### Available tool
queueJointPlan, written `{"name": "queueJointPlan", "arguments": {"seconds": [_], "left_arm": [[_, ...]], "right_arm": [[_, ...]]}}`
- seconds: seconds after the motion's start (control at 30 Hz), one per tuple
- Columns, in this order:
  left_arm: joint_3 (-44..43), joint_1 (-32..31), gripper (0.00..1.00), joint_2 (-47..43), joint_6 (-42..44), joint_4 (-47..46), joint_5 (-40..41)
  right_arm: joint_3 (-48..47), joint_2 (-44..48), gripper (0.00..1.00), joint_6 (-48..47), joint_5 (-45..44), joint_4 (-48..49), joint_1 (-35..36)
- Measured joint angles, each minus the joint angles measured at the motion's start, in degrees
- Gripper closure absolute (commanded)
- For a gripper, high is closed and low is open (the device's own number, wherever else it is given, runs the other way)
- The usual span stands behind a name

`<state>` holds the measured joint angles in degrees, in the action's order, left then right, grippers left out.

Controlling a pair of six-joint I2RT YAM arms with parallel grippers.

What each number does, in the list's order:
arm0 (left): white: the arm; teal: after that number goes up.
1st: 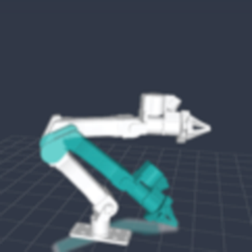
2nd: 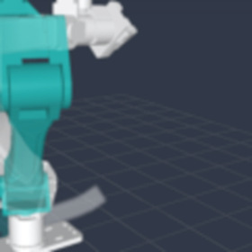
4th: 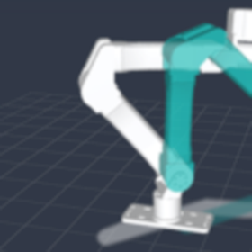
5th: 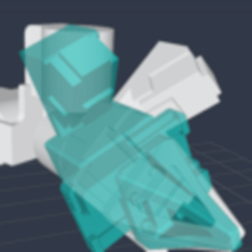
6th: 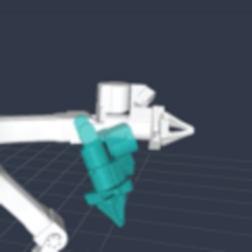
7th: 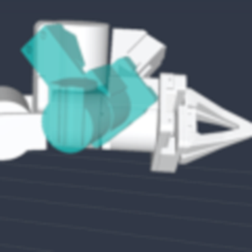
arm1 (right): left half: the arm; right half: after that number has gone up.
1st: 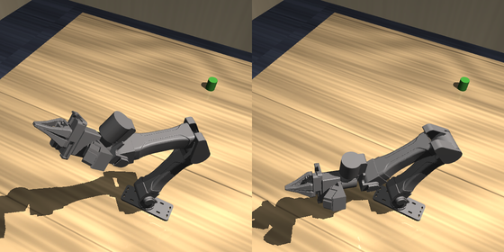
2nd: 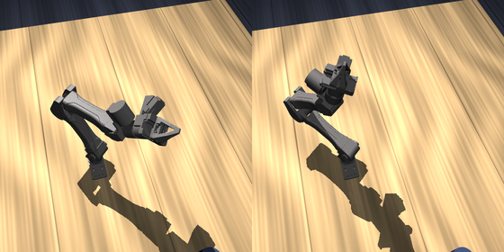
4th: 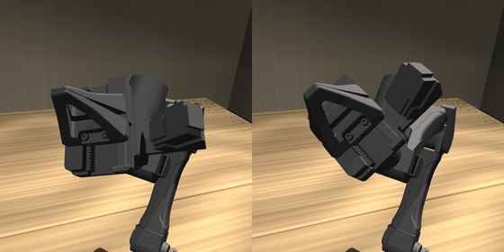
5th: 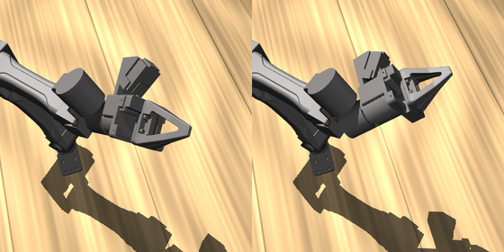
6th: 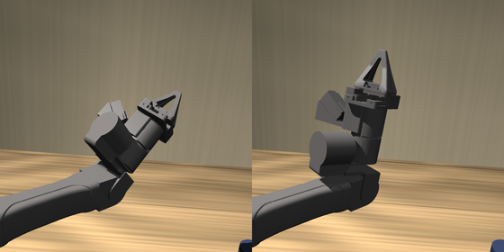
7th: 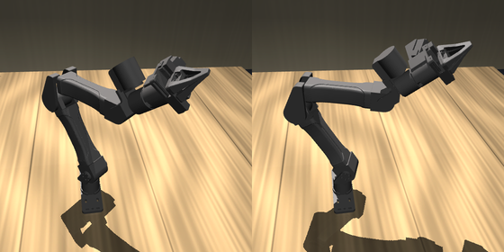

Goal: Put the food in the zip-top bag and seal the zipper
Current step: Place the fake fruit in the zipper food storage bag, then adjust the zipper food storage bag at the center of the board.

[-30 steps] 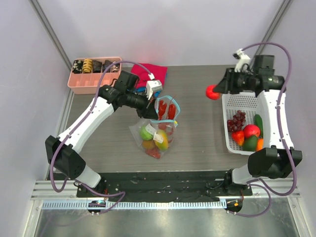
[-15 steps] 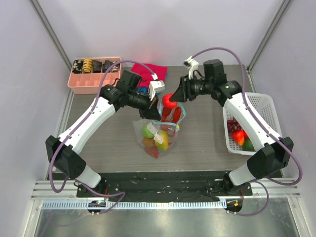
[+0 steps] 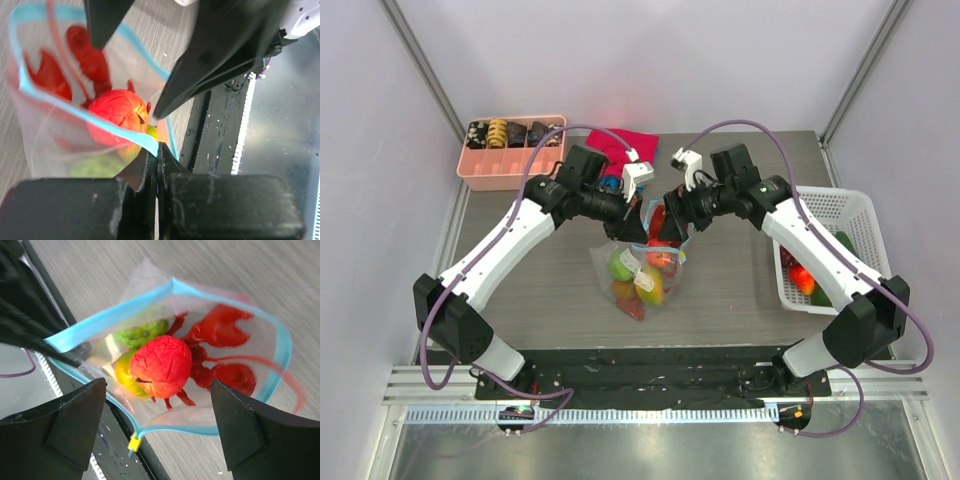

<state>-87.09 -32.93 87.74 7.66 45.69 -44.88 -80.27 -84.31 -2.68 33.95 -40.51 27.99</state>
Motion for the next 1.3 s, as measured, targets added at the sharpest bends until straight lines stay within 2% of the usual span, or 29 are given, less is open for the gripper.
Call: {"name": "queueJointPlan", "arguments": {"seconds": [0.17, 0.4, 0.67, 0.83, 0.93, 1.0, 1.03, 1.1, 1.13, 1.23, 1.27, 1.3], "left_arm": [[1.7, 0.0, 1.0, -0.9, -1.2, -1.9, 1.1], [4.0, 0.0, 1.0, -3.7, -1.7, -4.0, 1.8], [4.3, 0.0, 1.0, -3.8, -1.7, -5.2, 1.8], [4.7, 0.0, 1.0, -3.8, -1.5, -5.3, 1.8], [4.9, 0.0, 1.0, -3.8, -1.4, -5.3, 1.8], [5.0, 0.0, 1.0, -3.8, -1.4, -5.4, 1.8], [5.1, 0.0, 1.0, -3.8, -1.4, -5.6, 1.8], [5.4, 0.0, 1.0, -3.8, -1.5, -6.0, 1.9], [5.6, 0.0, 1.0, -3.9, -1.5, -6.3, 2.1], [6.4, 0.0, 0.87, -4.0, -1.7, -7.3, 3.0], [6.8, 0.0, 0.75, -4.0, -1.9, -7.8, 3.3], [7.3, 0.0, 0.68, -4.3, -2.1, -8.3, 3.4]], "right_arm": [[-3.6, 3.0, 0.17, 0.6, -1.9, -2.1, -2.0], [-0.8, 8.6, 0.21, 3.4, -2.9, -3.1, -12.6], [6.7, 3.5, 0.24, 6.6, 0.5, -2.9, -13.2], [6.9, -0.5, 0.32, 8.7, 2.5, 0.1, -13.2], [6.9, -2.3, 0.47, 10.7, 4.3, 2.3, -13.2], [6.9, -2.9, 0.64, 11.1, 5.1, 3.0, -13.2], [6.9, -3.2, 0.79, 11.6, 5.8, 3.4, -13.2], [6.8, -3.5, 0.95, 11.3, 6.9, 3.5, -13.2], [6.7, -3.5, 0.99, 11.3, 7.6, 3.4, -13.2], [5.7, -3.5, 0.99, 9.9, 9.4, 2.1, -13.1], [5.1, -3.6, 0.99, 9.2, 9.9, 1.8, -13.0], [4.2, -3.6, 0.99, 8.6, 10.4, 1.4, -13.0]]}}
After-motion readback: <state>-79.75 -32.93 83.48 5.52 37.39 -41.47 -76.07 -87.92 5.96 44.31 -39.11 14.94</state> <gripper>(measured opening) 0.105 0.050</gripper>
